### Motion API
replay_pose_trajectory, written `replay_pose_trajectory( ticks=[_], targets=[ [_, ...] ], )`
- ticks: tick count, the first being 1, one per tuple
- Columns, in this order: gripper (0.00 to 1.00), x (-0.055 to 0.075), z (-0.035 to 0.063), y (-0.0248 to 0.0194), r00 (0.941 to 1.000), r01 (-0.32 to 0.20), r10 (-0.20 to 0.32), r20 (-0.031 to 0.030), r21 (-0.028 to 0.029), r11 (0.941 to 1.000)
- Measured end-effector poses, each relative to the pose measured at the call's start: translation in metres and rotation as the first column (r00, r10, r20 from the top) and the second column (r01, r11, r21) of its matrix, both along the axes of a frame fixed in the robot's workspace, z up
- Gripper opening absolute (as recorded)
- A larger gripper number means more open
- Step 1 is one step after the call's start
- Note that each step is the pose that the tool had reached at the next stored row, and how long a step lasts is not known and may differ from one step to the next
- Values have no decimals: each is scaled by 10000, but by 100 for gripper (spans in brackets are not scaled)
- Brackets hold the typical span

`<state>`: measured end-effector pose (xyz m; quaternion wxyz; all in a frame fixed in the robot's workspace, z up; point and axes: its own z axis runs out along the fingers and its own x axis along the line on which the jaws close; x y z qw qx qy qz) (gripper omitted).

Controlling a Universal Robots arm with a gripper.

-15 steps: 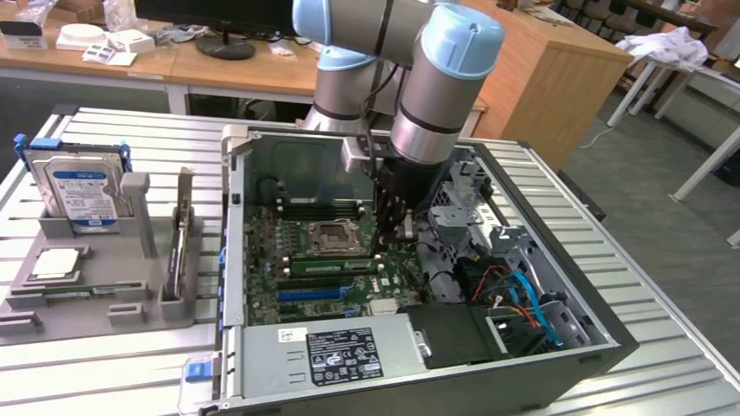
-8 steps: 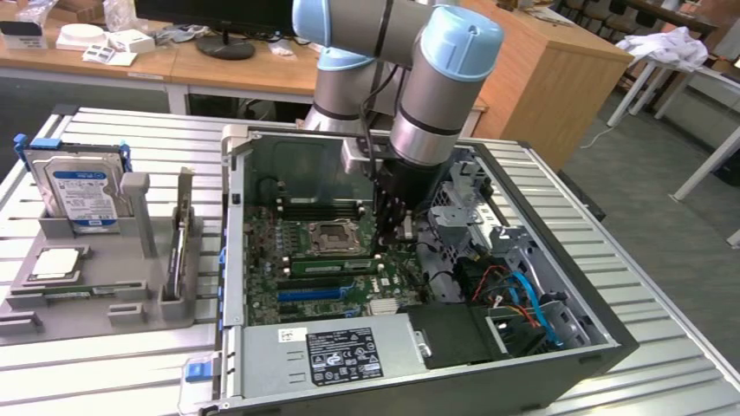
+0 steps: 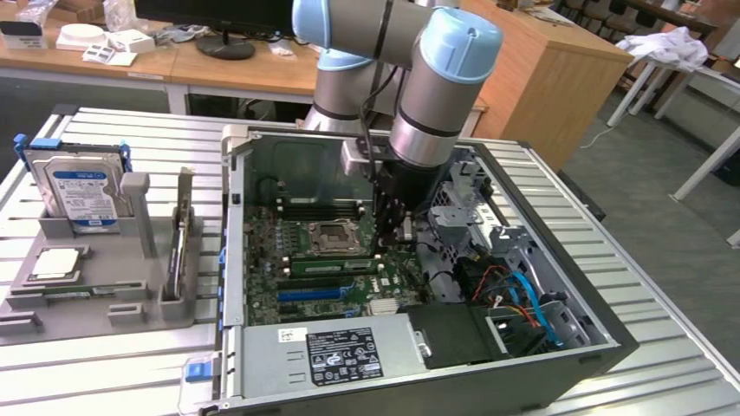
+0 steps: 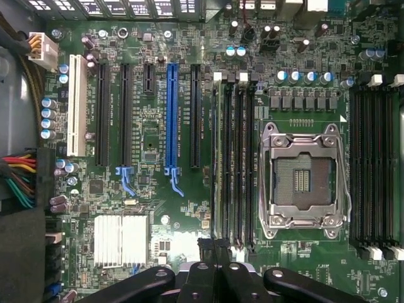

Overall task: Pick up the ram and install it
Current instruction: 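Press down the ram until it locks into place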

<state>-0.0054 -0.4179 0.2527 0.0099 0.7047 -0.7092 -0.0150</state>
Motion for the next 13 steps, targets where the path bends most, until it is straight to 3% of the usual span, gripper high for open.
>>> replay_pose_trajectory(
  ticks=[13],
  targets=[
    [11,0,-34,0,10000,0,0,0,0,10000]
  ],
)
